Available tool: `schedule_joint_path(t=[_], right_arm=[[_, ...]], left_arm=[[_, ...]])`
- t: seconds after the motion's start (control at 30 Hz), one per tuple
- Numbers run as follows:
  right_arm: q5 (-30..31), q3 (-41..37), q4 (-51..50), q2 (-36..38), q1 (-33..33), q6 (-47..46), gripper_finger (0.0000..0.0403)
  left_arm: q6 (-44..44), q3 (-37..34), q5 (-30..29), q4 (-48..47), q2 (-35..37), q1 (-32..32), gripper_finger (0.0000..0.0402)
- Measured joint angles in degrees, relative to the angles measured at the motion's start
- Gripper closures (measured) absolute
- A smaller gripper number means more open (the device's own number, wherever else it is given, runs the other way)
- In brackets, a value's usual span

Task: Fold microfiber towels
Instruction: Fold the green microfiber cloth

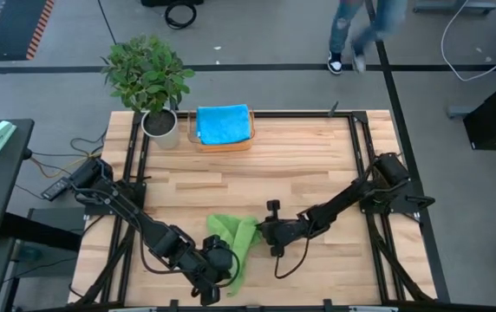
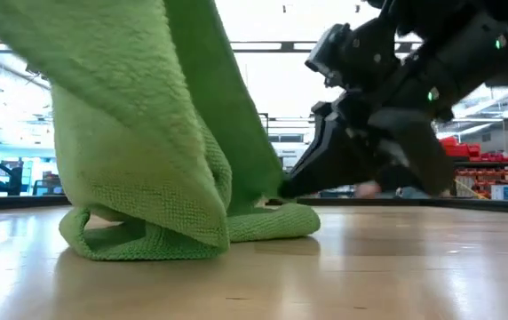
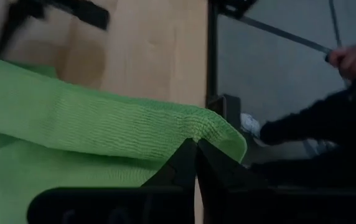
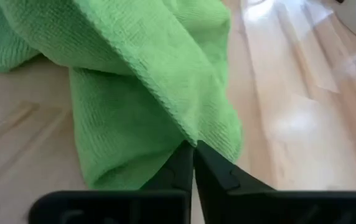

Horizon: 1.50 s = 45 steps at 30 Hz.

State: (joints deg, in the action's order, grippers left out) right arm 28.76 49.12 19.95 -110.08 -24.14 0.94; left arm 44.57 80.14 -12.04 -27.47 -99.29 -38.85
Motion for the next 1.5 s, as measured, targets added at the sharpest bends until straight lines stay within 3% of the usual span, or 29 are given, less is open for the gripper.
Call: schedule_joint_path(t=[0.07,0.27,0.43,0.6,0.67,0.73,0.83,0.93,1.17,1.33,1.5], right_arm=[[0.01,0.0,-2.47,2.09,0.0,0.12,0.0392],[-0.41,0.0,-17.02,13.03,0.0,-7.08,0.0398],[-6.38,0.02,-35.19,22.18,0.72,-22.14,0.04],[-13.52,0.02,-48.43,26.1,1.58,-36.31,0.04],[-16.45,0.02,-50.33,26.24,1.71,-39.26,0.0401],[-17.64,0.0,-50.73,26.01,2.21,-40.95,0.0401],[-17.69,-0.02,-50.67,25.63,2.93,-41.81,0.0401],[-17.75,-0.02,-49.59,25.38,3.83,-41.89,0.0401],[-18.78,-0.02,-48.99,25.37,4.15,-41.54,0.0402],[-18.82,-0.02,-49.48,25.37,4.15,-41.21,0.0402],[-19.06,-0.02,-50.3,25.37,4.09,-41.09,0.0402]], left_arm=[[-0.03,0.0,2.48,-0.65,0.04,0.0,0.039],[3.27,0.0,6.15,-10.65,0.84,-0.56,0.0386],[9.94,0.0,6.17,-26.79,0.83,-1.32,0.0322],[13.74,0.0,4.4,-39.21,0.83,-2.23,0.0247],[17.28,-0.07,-1.71,-36.29,0.83,-2.64,0.0222],[19.36,-0.07,-11.41,-25.72,0.75,-3.68,0.0202],[9.36,0.17,-18.72,-7.09,-2.56,-3.78,0.0186],[-0.03,0.02,-18.69,1.79,-7.64,-2.39,0.0183],[-0.02,-0.13,-17.84,3.71,-14.46,3.83,0.0195],[-4.95,-0.02,-1.88,8.64,-14.99,7.39,0.0206],[-6.74,0.0,0.68,5.8,-15.16,7.91,0.0219]])
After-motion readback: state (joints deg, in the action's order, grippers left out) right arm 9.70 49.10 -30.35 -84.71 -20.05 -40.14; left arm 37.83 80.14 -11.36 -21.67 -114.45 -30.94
